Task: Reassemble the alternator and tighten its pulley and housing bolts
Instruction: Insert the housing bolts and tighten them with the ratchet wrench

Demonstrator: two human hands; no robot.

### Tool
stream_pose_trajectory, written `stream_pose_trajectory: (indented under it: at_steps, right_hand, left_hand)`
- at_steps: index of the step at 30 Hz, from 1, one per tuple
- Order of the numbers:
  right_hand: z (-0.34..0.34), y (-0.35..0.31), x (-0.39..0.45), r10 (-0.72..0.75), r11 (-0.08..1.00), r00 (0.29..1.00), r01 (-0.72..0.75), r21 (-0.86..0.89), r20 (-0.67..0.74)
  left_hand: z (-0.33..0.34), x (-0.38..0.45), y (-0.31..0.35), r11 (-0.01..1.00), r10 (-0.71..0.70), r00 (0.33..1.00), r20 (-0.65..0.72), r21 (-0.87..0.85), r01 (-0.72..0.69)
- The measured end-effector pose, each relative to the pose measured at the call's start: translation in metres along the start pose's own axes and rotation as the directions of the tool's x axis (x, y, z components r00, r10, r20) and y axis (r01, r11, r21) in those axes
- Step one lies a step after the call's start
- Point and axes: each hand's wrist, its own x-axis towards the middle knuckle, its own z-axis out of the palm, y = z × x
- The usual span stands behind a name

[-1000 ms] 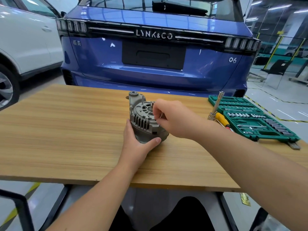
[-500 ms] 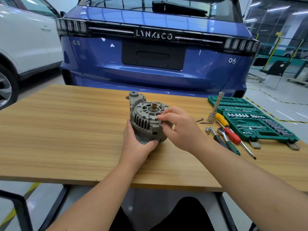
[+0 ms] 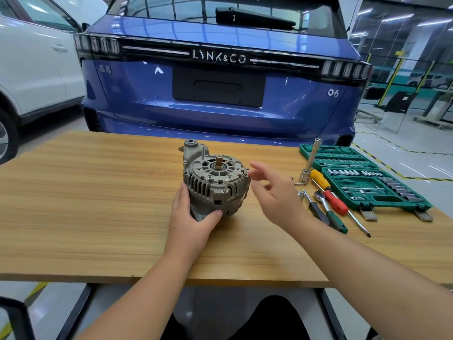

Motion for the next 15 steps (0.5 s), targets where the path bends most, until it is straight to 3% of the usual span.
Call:
stream_pose_trajectory:
  at_steps: [3, 5, 7, 9, 15]
  right_hand:
    - [-0.013, 0.042, 0.03, 0.317, 0.909, 0.948, -0.297, -0.292, 0.02]
    - [-0.024, 0.07, 0.049, 0.556, 0.71, 0.828, -0.429, -0.559, 0.071]
    - [-0.035, 0.09, 0.06, 0.669, 0.513, 0.736, -0.356, -0.781, 0.104]
    - [-0.041, 0.11, 0.068, 0.678, 0.408, 0.726, -0.236, -0.882, 0.119]
    - [-0.042, 0.139, 0.089, 0.651, 0.296, 0.751, -0.118, -0.948, 0.11]
  left_hand:
    - [-0.005, 0.0, -0.001, 0.985, -0.078, 0.996, 0.034, -0.155, 0.082]
    - [-0.007, 0.002, -0.003, 0.955, -0.135, 0.989, 0.059, -0.259, 0.146]
    - [-0.008, 0.005, -0.006, 0.928, -0.168, 0.983, 0.074, -0.326, 0.183]
    - [-0.008, 0.007, -0.008, 0.908, -0.181, 0.981, 0.073, -0.37, 0.196]
    - [-0.006, 0.012, -0.008, 0.883, -0.178, 0.98, 0.087, -0.425, 0.198]
